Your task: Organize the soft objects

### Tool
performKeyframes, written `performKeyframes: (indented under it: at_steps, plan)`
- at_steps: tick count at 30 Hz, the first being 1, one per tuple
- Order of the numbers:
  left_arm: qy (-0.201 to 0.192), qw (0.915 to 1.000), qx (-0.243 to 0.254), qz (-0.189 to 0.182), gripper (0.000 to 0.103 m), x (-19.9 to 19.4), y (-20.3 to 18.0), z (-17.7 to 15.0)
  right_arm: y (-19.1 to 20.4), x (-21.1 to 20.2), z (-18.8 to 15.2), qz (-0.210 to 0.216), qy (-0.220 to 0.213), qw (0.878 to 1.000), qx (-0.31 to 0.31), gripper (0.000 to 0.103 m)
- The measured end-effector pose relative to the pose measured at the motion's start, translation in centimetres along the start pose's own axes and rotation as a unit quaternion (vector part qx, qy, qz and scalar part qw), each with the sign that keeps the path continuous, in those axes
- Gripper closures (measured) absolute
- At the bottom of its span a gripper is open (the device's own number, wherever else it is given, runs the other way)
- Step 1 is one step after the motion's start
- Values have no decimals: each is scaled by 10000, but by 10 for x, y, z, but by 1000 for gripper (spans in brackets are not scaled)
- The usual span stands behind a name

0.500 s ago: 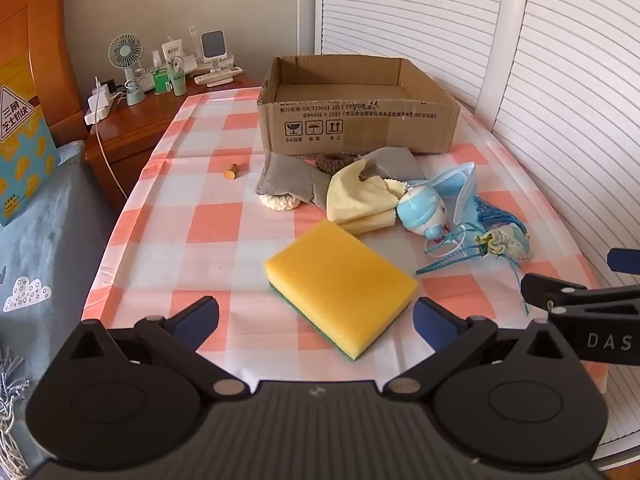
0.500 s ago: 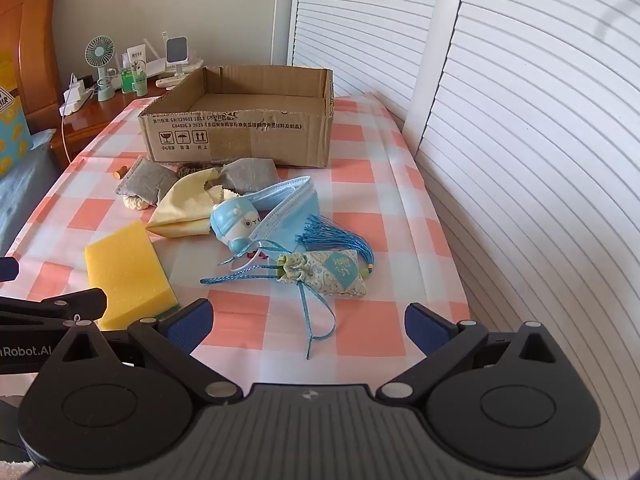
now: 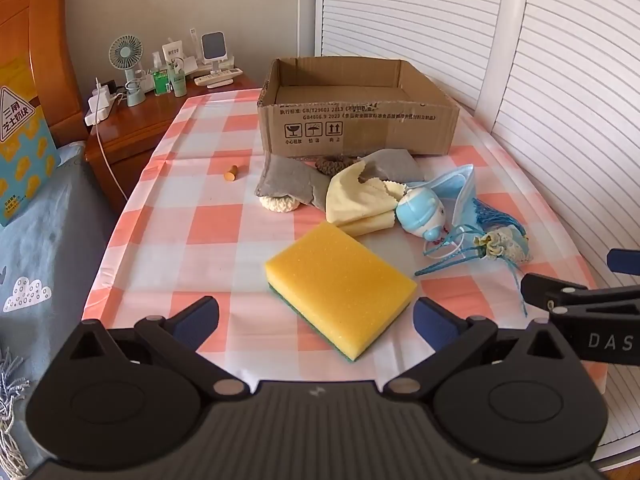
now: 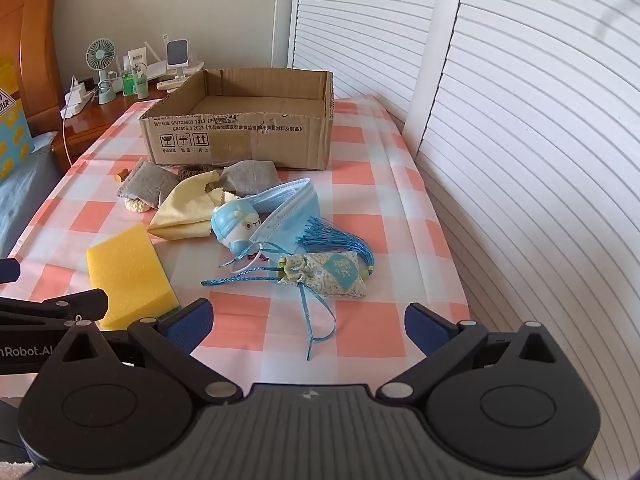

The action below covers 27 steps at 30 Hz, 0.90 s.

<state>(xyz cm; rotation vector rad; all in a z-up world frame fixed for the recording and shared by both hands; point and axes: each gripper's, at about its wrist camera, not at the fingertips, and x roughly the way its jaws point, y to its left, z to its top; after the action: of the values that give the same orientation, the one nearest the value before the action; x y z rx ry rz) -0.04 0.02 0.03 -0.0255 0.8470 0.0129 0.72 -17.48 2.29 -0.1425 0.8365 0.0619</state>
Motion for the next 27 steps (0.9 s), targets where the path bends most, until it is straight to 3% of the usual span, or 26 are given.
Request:
performKeyframes:
  at_steps: [27]
  plan:
    - [-14, 10000, 4, 8, 1, 0, 0, 0, -1, -2, 2, 15, -27, 10000, 11, 0]
